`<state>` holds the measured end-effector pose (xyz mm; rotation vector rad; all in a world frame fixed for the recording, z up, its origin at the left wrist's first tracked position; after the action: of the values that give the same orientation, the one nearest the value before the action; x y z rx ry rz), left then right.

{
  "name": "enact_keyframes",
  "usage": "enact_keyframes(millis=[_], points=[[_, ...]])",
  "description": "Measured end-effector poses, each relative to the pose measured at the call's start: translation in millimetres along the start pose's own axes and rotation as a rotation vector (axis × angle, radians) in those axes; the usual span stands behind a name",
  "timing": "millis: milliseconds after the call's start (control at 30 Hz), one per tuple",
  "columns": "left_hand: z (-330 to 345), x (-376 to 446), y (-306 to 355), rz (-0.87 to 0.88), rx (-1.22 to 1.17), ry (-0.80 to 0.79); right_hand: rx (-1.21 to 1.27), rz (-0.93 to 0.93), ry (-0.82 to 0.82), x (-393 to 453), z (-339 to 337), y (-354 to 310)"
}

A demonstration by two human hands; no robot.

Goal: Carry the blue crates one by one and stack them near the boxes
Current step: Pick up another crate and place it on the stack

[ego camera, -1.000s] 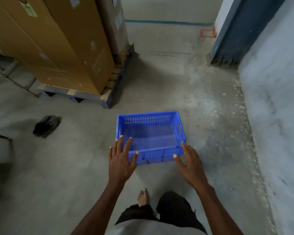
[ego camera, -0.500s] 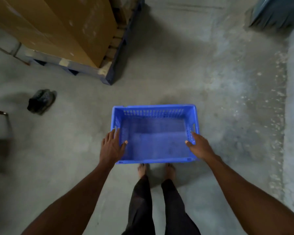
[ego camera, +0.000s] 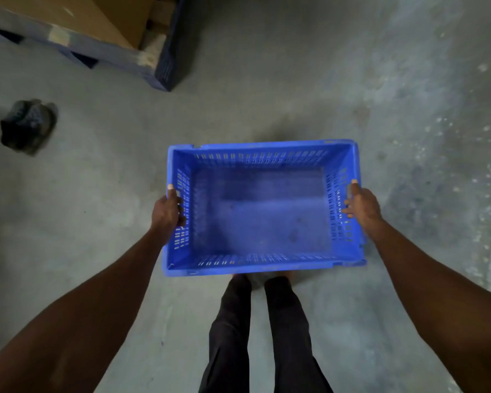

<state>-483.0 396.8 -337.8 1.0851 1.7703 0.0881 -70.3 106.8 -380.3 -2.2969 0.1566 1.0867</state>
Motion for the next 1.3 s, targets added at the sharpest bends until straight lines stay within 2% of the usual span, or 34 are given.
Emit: enact_keyframes(millis=[167, 233, 433, 600, 1000, 1300], points=[[-1.6, 9.8, -11.1, -0.106, -0.146, -0.218, 0.266, 0.176, -0.218, 3.3, -1.1, 1.7], [-6.6, 13.0, -14.3, -0.111, -0.142, -0.216, 0.268, 0.167, -0.255, -1.3, 0.2, -2.1], [-19.5, -6.0, 1.0, -0.054, -0.11, -0.096, 0.304, 0.063, -0.165, -28.8, -11.1, -8.5], [-45.8, -60.0, 45.1, -0.017, -0.142, -0.15, 0.35, 0.012, -0.148, -83.5, -60.7, -35.4], [-141.7, -254.1, 178.6, 0.164, -0.238, -0.286, 0.382, -0.182, -0.189, -273.4, -220.7, -153.5], [-169.1, -326.6, 234.3, 0.41, -0.155, -0.311, 0.486, -0.251, -0.139, -341.9, -280.0, -151.6]])
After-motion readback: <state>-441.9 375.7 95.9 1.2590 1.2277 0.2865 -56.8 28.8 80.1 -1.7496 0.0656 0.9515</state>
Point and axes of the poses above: each hand's wrist, its own x-axis towards the middle knuckle, its own z-axis out of the palm, y = z × x, the point moved 5 cm from there along x, towards the middle knuckle, and after that the axes turned 1 degree about -z, right-handed, at the moved point
